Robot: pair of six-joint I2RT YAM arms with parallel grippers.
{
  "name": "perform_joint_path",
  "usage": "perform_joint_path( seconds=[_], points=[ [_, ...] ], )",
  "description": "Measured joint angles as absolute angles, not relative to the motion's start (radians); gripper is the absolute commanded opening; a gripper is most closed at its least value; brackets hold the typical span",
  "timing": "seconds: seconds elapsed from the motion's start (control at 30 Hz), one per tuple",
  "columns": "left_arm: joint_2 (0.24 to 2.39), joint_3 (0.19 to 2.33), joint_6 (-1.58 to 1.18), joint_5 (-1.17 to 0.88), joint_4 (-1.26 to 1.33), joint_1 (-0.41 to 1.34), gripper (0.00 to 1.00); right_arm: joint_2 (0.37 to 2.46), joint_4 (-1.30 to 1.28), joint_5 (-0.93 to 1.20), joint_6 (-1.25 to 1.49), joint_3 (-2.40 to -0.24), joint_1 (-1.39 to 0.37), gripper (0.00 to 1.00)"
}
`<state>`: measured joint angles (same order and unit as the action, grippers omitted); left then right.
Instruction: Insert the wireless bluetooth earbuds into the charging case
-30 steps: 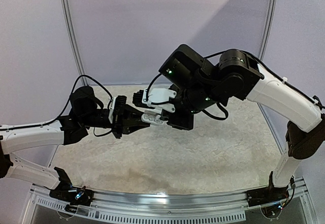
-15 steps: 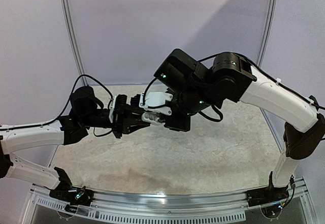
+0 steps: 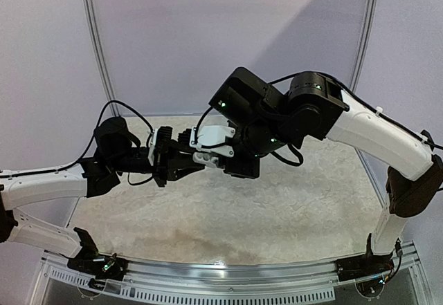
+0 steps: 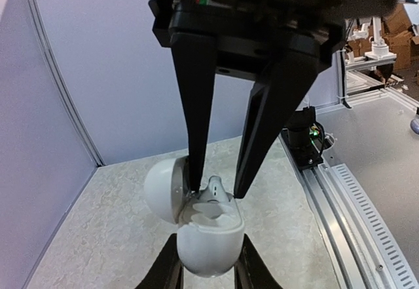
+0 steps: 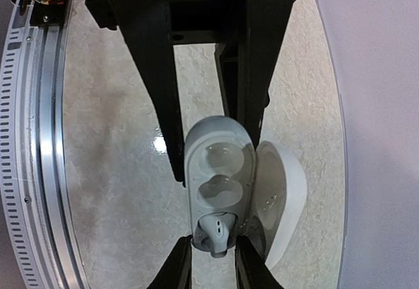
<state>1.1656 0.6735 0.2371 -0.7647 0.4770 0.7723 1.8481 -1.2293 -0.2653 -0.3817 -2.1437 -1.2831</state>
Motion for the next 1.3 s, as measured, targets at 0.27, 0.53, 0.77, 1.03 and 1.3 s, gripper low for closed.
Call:
perform_joint_path(
  seconds=[0.27,0.53,0.77,1.03,1.3],
  points=[
    [1.166,0.673,0.155,-0.726,0.49,0.772,0.0,1.839,-1.207,-0.299,-0.364,-2.139,-1.283,0.36],
    [1.166,0.673,0.103,-0.717,0.503,0.771,0.0,1.786,-1.161,-0.338,-0.366,-2.118,-1.285,0.38],
    [1.166,0.673,0.064,-0.714,0.517,0.771,0.0,1.743,-1.124,-0.352,-0.36,-2.09,-1.283,0.41],
    [1.166,0.673,0.04,-0.701,0.535,0.771,0.0,1.688,-1.032,-0.311,-0.354,-1.99,-1.283,0.8],
    [1.165,0.673,0.018,-0.711,0.567,0.771,0.0,1.621,-0.852,-0.146,-0.336,-1.765,-1.219,0.68]
  ],
)
